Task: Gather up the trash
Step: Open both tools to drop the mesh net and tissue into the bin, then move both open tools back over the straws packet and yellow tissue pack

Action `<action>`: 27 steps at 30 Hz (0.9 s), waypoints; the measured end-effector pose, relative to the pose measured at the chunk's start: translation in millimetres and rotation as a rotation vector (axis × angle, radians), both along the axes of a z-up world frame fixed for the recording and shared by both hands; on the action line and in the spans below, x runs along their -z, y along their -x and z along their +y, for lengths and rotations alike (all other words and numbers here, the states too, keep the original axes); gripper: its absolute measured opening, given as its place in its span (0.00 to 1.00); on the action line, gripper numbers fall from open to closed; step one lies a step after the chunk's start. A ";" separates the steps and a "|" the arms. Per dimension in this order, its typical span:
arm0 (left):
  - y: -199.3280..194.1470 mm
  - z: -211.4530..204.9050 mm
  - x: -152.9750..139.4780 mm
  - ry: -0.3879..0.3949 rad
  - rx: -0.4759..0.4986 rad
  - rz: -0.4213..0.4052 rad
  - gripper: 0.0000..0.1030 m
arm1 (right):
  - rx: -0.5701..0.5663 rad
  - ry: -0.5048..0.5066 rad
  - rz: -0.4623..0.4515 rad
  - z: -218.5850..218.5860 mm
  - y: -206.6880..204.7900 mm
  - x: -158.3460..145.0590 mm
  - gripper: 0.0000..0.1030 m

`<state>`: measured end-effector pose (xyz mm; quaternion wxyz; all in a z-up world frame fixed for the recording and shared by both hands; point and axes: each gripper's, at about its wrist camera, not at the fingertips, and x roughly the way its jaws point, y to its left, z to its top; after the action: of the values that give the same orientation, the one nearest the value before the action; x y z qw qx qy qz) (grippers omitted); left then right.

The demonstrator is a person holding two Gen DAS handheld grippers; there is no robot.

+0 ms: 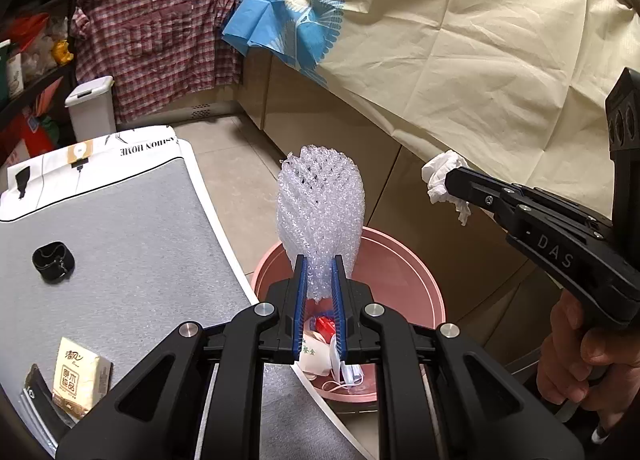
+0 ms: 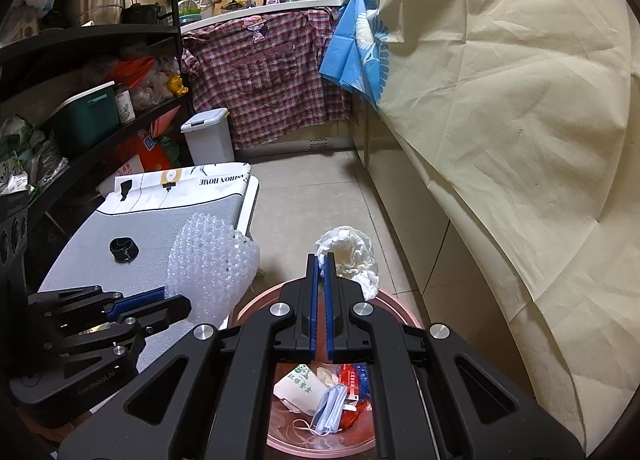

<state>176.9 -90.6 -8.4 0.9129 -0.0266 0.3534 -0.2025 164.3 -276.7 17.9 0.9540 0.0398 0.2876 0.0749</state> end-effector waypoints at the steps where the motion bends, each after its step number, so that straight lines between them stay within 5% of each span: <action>1: 0.0 0.2 0.4 0.000 0.001 0.001 0.12 | 0.000 0.000 0.001 -0.6 -1.1 -0.1 0.03; 8: -2.3 -6.3 0.7 0.004 0.015 0.006 0.14 | 0.012 0.009 0.029 -3.2 -7.0 5.0 0.09; 9: -3.3 -5.8 0.5 0.009 0.015 0.010 0.17 | 0.020 0.011 0.037 -4.1 -8.6 6.7 0.13; 11: -4.5 -1.9 0.4 0.026 0.011 0.017 0.28 | 0.038 0.009 0.042 -7.1 -9.5 8.4 0.41; 12: -5.2 1.1 0.2 0.036 0.005 0.021 0.28 | 0.045 0.001 0.039 -9.4 -9.3 8.1 0.43; 27: 6.9 29.7 -7.6 0.036 -0.052 0.001 0.28 | 0.030 0.013 0.012 -2.3 -1.5 5.3 0.43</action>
<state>170.1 -60.9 -0.8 0.9169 -0.0522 0.3496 -0.1852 165.9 -279.1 12.6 0.9534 0.0384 0.2934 0.0586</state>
